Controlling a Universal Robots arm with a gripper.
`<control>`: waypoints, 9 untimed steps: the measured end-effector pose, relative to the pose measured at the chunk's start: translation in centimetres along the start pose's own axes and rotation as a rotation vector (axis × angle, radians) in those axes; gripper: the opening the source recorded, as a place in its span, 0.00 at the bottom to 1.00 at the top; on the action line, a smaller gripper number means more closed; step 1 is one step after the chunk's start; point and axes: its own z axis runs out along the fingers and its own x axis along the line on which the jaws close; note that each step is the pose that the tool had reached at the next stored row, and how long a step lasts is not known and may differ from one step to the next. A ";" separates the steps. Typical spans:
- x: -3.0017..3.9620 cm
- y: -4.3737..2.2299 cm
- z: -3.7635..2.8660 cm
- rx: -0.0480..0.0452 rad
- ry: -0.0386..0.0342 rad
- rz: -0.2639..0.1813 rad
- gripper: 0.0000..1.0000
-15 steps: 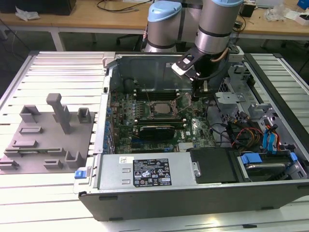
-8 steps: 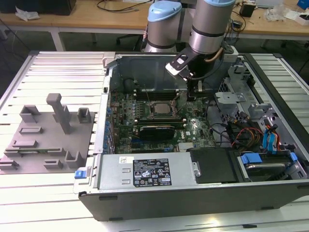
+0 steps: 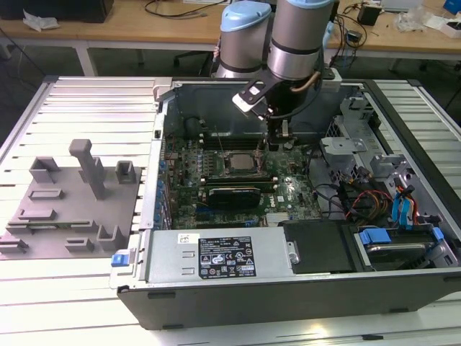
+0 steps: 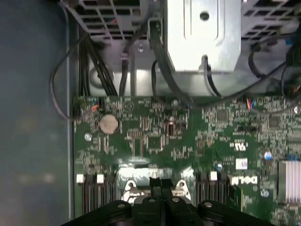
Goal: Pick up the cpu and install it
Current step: 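Close the cpu cover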
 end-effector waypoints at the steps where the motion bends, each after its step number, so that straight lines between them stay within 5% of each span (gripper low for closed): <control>1: 0.00 -0.26 0.00 0.0001 -0.0001 0.000 0.11; 9: 0.01 -2.06 0.00 0.0000 0.0000 0.000 0.11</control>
